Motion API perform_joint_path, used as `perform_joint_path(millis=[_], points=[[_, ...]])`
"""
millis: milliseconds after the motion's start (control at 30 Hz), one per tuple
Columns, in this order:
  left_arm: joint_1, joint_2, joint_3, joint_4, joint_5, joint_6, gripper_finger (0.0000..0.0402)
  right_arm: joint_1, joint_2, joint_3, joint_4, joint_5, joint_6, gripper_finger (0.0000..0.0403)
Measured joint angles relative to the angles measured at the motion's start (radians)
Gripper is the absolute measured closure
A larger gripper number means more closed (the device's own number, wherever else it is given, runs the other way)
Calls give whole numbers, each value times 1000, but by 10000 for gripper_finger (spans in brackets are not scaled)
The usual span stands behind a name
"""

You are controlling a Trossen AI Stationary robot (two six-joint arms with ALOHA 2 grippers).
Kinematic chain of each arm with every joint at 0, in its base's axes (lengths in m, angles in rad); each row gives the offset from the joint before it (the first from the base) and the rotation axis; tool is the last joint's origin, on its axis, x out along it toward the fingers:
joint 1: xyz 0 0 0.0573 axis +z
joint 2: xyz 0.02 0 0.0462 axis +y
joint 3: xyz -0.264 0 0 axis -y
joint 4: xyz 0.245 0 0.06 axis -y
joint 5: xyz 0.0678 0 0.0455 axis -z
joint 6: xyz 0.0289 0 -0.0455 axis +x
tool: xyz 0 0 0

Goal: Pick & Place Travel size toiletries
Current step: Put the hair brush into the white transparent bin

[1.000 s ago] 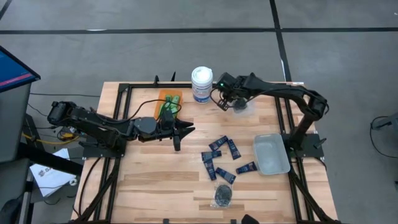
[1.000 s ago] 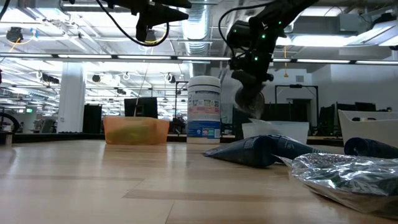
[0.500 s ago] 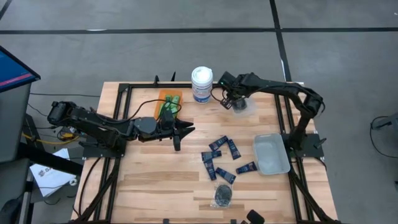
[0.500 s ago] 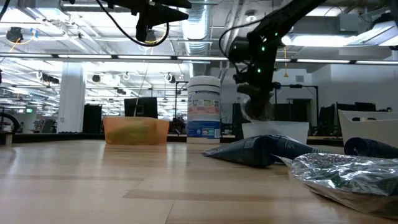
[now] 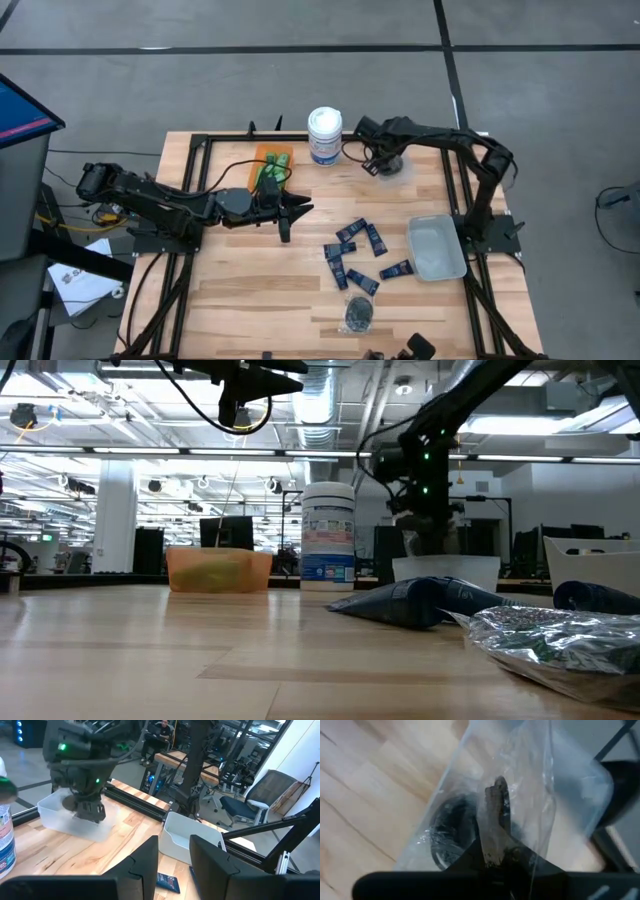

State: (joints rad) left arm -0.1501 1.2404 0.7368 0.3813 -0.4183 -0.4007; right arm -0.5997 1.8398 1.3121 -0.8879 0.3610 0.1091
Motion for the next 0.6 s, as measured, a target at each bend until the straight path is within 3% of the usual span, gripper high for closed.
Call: perform_joint_path(millis=[267, 600], points=[[0, 0, 0, 0, 0, 0, 294, -12, -45, 1, -19, 134, 5, 375], [0, 0, 0, 0, 0, -4, 294, -48, 15, 0, -38, 171, 12, 342]])
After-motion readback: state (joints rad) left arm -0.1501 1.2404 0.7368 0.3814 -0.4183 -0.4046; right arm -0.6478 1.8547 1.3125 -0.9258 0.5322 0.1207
